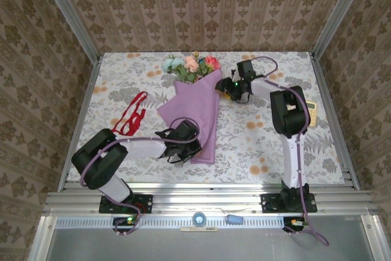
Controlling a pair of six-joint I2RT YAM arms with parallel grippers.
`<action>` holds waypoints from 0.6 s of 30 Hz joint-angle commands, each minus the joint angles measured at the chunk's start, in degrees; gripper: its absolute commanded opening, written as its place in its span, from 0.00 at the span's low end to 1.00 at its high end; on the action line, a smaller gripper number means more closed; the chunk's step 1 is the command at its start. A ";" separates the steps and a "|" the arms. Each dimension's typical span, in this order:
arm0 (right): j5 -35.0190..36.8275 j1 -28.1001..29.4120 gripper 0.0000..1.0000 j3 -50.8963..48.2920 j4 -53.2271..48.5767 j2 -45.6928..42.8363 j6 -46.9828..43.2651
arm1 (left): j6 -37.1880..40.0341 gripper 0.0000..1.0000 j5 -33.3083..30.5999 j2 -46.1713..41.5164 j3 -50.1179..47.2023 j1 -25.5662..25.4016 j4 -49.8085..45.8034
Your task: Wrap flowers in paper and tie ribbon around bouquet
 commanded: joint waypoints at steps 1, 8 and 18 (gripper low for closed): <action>-2.77 4.07 0.58 -15.27 6.03 -9.41 2.47 | -0.10 0.00 -0.64 4.56 -4.53 0.14 -9.91; -2.13 12.14 0.56 -38.24 15.65 -24.72 10.11 | 0.28 0.00 -0.58 4.52 -5.54 0.53 -8.79; 2.89 16.69 0.30 -43.68 15.93 -28.46 11.60 | 1.39 0.00 -0.58 4.36 -4.84 1.08 -8.30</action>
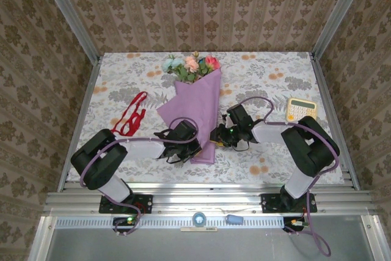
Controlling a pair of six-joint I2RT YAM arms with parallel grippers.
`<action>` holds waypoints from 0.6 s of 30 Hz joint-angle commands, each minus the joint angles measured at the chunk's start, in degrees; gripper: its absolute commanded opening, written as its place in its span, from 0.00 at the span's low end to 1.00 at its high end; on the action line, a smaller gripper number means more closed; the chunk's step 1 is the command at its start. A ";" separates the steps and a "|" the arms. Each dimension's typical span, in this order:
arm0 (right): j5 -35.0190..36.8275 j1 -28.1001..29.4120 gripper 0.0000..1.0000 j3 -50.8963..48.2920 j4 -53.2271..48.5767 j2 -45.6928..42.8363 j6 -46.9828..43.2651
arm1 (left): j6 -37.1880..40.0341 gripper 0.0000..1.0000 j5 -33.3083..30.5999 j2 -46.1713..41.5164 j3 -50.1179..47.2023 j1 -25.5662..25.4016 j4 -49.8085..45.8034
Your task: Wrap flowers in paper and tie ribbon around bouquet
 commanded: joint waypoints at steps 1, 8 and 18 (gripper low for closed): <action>2.73 -0.16 0.29 0.86 1.26 0.98 -0.16 | 1.46 0.00 -1.89 4.63 -3.45 0.41 -10.52; 3.39 -0.15 0.00 0.99 -1.13 -1.22 -1.03 | 1.60 0.00 -2.33 3.86 -3.37 0.79 -10.70; 0.35 2.80 0.37 -5.44 0.44 -5.89 1.53 | 1.99 0.00 -2.33 3.99 -3.09 0.99 -10.51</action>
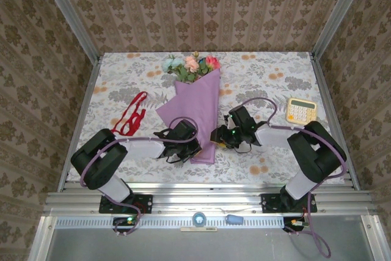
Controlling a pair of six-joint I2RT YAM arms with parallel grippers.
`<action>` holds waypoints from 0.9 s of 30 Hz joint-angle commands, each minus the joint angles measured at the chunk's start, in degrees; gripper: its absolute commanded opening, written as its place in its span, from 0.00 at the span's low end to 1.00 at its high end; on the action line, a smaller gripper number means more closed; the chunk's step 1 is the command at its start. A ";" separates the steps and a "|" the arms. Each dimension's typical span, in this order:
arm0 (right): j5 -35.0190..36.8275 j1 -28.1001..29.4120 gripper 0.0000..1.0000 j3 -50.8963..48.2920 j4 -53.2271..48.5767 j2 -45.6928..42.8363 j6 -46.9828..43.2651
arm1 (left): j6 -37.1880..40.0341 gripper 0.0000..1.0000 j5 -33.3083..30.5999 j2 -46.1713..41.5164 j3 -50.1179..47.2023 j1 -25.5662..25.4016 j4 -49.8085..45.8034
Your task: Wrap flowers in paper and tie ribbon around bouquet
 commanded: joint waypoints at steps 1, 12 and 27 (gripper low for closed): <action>-0.56 1.91 0.34 -2.26 1.49 -1.11 1.73 | 1.58 0.00 -3.01 4.21 -3.17 0.34 -10.51; 2.06 5.24 0.26 -4.28 2.01 -2.79 4.51 | 1.61 0.00 -3.10 4.10 -2.72 0.17 -10.60; 4.43 9.25 0.33 -6.00 0.55 -3.09 6.72 | 1.91 0.00 -3.32 3.99 -2.53 -0.16 -10.42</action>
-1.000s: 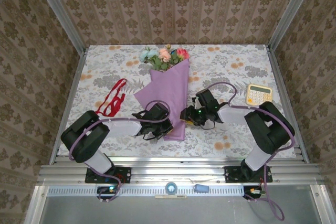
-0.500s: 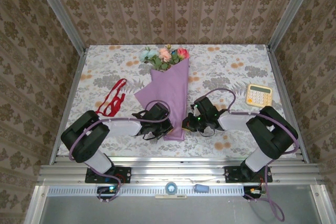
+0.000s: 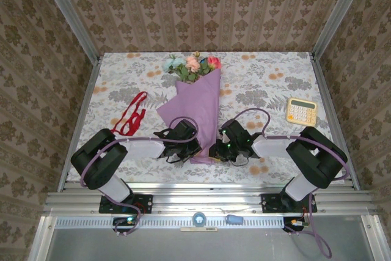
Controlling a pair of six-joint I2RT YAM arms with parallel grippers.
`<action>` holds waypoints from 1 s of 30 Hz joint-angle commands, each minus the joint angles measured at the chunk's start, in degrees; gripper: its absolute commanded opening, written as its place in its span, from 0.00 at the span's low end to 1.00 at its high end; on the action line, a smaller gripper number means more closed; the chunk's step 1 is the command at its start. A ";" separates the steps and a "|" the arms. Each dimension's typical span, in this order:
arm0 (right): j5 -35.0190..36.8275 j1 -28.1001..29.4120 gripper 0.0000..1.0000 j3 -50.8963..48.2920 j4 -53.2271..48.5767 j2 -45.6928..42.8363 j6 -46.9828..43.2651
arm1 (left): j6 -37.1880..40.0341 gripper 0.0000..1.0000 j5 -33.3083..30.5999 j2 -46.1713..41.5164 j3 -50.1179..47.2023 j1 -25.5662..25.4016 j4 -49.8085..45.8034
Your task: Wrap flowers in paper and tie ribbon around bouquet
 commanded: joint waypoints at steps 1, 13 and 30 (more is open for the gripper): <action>1.46 0.57 0.37 -0.93 -1.90 -1.44 0.25 | 1.25 0.00 -3.29 4.14 -2.65 -0.13 -10.22; 5.96 3.00 0.00 -0.23 -2.75 1.91 3.78 | 3.09 0.00 -3.84 3.76 -1.24 -0.13 -10.83; 10.42 -0.88 0.39 9.97 -11.42 4.80 1.82 | 19.18 0.44 -7.51 -26.60 10.73 17.77 -46.62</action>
